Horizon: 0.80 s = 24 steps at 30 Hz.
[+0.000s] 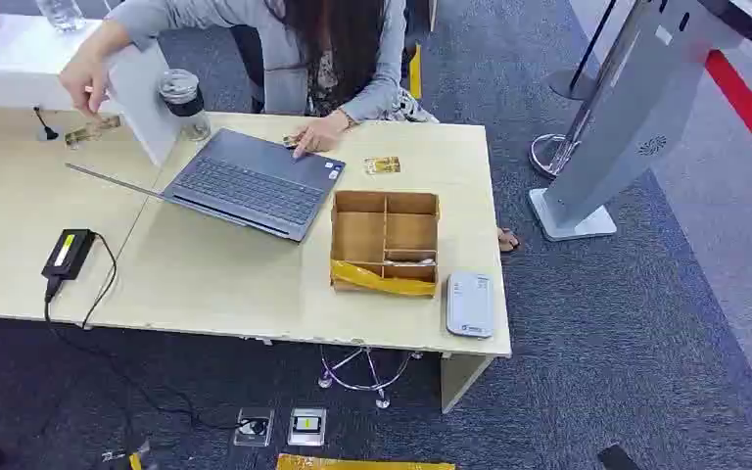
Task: Pass the card to the sensor for recognition and then transmit it.
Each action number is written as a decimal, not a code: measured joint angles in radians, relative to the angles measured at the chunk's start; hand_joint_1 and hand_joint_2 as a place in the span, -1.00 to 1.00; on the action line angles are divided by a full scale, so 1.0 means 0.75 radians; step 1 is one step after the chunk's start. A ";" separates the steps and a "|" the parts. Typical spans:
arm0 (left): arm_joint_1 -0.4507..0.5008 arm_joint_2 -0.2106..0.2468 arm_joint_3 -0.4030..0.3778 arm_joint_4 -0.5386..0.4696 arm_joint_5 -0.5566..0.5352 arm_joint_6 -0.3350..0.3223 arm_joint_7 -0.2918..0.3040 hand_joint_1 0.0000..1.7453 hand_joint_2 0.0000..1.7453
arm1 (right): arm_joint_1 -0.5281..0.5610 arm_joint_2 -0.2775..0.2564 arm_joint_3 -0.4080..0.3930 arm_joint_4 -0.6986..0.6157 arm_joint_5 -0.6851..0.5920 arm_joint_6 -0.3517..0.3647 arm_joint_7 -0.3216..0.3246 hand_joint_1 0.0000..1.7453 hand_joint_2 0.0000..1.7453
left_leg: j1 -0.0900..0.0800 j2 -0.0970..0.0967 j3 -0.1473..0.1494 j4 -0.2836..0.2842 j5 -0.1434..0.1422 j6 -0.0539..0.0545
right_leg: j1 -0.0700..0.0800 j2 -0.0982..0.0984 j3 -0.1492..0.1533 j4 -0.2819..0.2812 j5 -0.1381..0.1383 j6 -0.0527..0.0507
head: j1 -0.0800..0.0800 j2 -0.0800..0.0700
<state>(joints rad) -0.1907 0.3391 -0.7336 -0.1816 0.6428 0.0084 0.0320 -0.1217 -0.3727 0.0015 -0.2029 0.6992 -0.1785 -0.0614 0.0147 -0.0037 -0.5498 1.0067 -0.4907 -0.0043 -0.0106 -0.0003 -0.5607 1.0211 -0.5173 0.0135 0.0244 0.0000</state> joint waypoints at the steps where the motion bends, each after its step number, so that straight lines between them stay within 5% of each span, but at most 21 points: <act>1: 0.000 -0.001 -0.003 0.000 0.008 0.004 -0.002 0.42 -1.00 | 0.000 0.001 0.000 0.000 0.004 -0.001 0.000 -1.00 -1.00 | 0.000 0.000 0.000 0.000 0.000 0.000 | 0.000 0.000 0.000 0.000 0.000 0.000 | 0.000 0.000; 2: 0.000 -0.001 -0.005 0.000 0.008 0.003 -0.004 -0.72 -1.00 | 0.000 0.001 0.000 0.000 0.012 -0.001 0.002 -1.00 -1.00 | 0.000 0.000 0.000 0.000 0.000 0.000 | 0.000 0.000 0.000 0.000 0.000 0.000 | 0.000 0.000; 3: 0.000 -0.001 -0.007 0.000 0.008 0.002 -0.006 -0.72 -1.00 | 0.000 0.001 0.000 0.000 0.014 -0.001 0.006 -1.00 -1.00 | 0.000 0.000 0.000 0.000 0.000 0.000 | 0.000 0.000 0.000 0.000 0.000 0.000 | 0.000 0.000; 4: 0.001 -0.001 -0.008 0.000 0.007 -0.001 -0.009 -1.00 -1.00 | 0.000 0.003 0.000 0.000 0.016 0.000 0.010 -1.00 -1.00 | 0.000 0.000 0.000 0.000 0.000 0.000 | 0.000 0.000 0.000 0.000 0.000 0.000 | 0.000 0.000; 15: 0.022 -0.001 -0.011 0.000 0.037 0.020 -0.010 -1.00 -1.00 | 0.001 0.002 0.000 0.000 0.007 0.017 0.031 -1.00 -1.00 | 0.000 0.000 0.000 0.000 0.000 -0.001 | 0.000 0.000 0.000 0.000 0.000 0.000 | 0.000 0.000; 16: 0.024 -0.001 -0.011 0.000 0.037 0.020 -0.010 -1.00 -1.00 | 0.001 0.002 0.000 0.000 -0.001 0.030 0.039 -1.00 1.00 | 0.000 0.000 0.000 0.000 0.000 -0.001 | 0.000 0.000 0.000 0.000 0.000 0.000 | 0.000 0.000; 24: 0.026 0.001 -0.012 0.001 0.049 0.022 -0.010 -1.00 -1.00 | 0.000 -0.034 -0.025 0.000 -0.117 0.033 0.022 -1.00 1.00 | -0.001 0.000 0.000 0.000 0.000 0.000 | -0.001 0.000 0.000 0.000 0.000 0.000 | 0.000 0.000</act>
<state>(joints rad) -0.1714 0.3399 -0.7424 -0.1812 0.6794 0.0252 0.0248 -0.1216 -0.3978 -0.0175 -0.2026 0.6116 -0.1541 -0.0446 0.0141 -0.0037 -0.5501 1.0067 -0.4911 -0.0046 -0.0113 -0.0006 -0.5606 1.0211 -0.5173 0.0135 0.0244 0.0000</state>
